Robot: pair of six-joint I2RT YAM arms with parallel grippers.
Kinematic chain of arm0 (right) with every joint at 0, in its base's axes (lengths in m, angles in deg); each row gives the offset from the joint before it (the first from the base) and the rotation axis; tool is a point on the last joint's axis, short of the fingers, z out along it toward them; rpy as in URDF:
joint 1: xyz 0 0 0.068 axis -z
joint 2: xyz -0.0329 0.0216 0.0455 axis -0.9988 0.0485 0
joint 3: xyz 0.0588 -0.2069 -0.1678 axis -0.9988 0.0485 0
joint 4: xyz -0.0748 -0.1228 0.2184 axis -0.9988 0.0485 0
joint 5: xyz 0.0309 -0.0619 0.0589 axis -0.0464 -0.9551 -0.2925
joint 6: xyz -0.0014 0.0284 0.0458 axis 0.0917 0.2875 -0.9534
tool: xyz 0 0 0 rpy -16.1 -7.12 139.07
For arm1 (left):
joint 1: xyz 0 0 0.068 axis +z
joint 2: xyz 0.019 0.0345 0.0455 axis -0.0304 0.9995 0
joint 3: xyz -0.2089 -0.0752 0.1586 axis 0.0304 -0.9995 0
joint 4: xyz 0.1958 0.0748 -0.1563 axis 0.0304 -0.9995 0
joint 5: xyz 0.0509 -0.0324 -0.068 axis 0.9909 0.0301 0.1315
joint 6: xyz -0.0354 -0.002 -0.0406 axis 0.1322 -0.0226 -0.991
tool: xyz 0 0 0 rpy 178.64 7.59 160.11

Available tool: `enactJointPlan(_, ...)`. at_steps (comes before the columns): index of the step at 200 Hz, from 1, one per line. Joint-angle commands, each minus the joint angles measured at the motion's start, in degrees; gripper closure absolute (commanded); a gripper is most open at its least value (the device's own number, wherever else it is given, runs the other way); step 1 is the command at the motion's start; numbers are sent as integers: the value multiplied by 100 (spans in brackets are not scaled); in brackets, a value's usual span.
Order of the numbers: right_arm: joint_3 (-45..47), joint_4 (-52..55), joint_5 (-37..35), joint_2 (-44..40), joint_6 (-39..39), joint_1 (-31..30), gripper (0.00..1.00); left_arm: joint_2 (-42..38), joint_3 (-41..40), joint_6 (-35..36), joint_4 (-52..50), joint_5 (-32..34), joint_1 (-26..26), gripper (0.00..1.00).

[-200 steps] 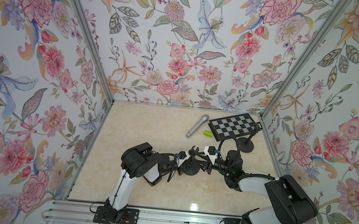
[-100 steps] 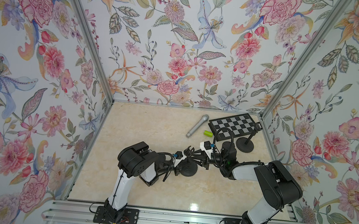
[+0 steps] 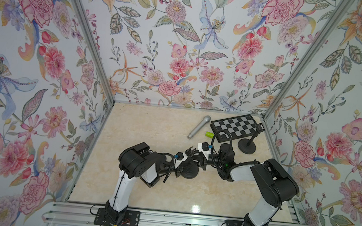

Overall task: Assemble a microphone stand
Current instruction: Screw the microphone stand pole into the microphone stand base.

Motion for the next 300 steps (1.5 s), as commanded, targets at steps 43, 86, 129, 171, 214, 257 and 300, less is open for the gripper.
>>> enactJointPlan(43,1201,-1187,-6683,-182,-385,-1802,98,125,-332,81,1376,386,105,69)
enactJointPlan(86,1591,-2767,-7146,524,-699,-2280,100,152,-185,-38,1387,426,98,66)
enactJointPlan(129,1599,-2764,-6127,471,-571,-2240,94,130,137,31,1389,435,-14,67)
enactJointPlan(171,1746,-2776,-4429,151,-280,-1774,72,274,70,436,1390,500,-154,86)
enactJointPlan(214,1405,-2748,-445,93,-1061,-128,54,268,-72,507,1392,467,-105,87)
enactJointPlan(257,956,-2046,561,-92,-710,230,53,273,-89,421,1388,473,-58,85)
enactJointPlan(300,499,-1324,633,-120,-550,264,57,394,16,350,1392,416,-49,84)
